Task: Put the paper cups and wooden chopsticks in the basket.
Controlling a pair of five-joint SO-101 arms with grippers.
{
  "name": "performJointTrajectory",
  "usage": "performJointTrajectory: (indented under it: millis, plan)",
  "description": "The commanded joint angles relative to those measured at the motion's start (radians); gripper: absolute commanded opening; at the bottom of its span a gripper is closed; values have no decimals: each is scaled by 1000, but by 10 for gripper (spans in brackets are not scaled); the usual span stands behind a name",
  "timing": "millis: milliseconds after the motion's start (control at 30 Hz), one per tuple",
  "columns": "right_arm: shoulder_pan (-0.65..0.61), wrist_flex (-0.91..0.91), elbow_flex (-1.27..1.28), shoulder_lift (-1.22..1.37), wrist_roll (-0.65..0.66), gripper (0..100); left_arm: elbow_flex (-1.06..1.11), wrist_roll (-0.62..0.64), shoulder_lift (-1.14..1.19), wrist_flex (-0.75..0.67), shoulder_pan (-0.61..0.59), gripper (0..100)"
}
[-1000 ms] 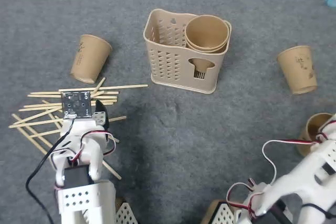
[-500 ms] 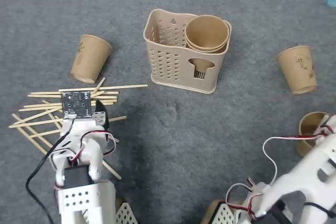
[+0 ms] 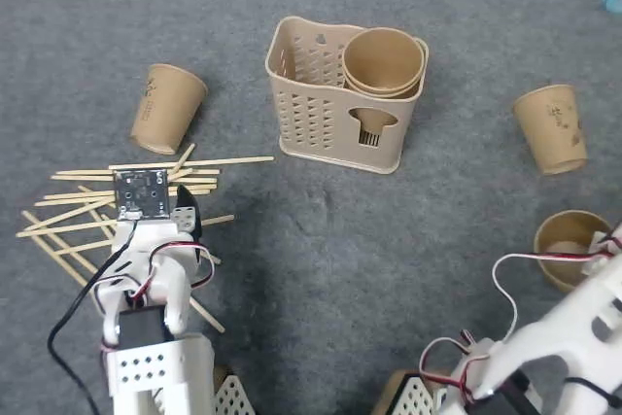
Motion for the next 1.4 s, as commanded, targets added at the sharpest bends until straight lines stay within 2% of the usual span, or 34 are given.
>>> performJointTrajectory:
  millis: [0,100,233,467,633,800,1000,1167,1267,1367]
  plan:
    - [8,107,-170,-35,-21,8,-5,-9,-12,-23,-5,87]
    - [-2,222,-327,-33,-97,7,-5,-9,-12,-23,-5,87]
    - [-93,392,-572,-31,-199,7,-5,-9,-12,-23,-5,87]
    - [-414,608,-873,-31,-499,7,-7,-9,-12,-23,-6,87]
    - [-656,522,-919,-31,-689,7,-7,-9,-12,-23,-6,87]
    - [-840,358,-928,-30,-669,7,-7,-9,-12,-23,-6,87]
    - [-928,142,-931,2,-637,7,-7,-9,-12,-28,-6,87]
    - [-1007,104,-948,165,-637,7,-7,-9,-12,-29,-3,87]
    - [-1013,104,-1019,288,-637,7,-5,-9,-12,-29,0,87]
    - [-1004,182,-1117,381,-637,7,-5,-9,-12,-29,0,87]
